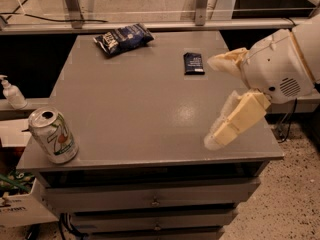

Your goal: Move 7up can near rxbar blueberry

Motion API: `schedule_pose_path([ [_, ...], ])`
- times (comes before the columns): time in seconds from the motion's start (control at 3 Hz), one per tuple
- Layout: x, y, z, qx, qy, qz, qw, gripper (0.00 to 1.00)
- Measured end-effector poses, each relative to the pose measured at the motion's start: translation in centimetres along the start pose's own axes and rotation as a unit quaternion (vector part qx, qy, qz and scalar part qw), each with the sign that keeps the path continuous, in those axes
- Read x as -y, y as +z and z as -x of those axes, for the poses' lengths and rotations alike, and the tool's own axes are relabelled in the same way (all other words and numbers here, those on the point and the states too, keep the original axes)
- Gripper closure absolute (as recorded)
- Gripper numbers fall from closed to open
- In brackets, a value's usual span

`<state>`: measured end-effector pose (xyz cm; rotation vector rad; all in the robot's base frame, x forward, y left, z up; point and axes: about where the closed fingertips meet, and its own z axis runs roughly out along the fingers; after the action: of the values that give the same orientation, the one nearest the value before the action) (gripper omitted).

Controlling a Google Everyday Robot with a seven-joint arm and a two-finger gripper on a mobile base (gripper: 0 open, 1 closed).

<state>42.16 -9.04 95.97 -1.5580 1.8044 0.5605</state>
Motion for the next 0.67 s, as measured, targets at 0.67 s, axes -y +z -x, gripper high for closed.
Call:
schedule_pose_path([
  [0.67,-0.5,2.2,-0.2,0.045,0.004,0.004,0.9990,0.00],
])
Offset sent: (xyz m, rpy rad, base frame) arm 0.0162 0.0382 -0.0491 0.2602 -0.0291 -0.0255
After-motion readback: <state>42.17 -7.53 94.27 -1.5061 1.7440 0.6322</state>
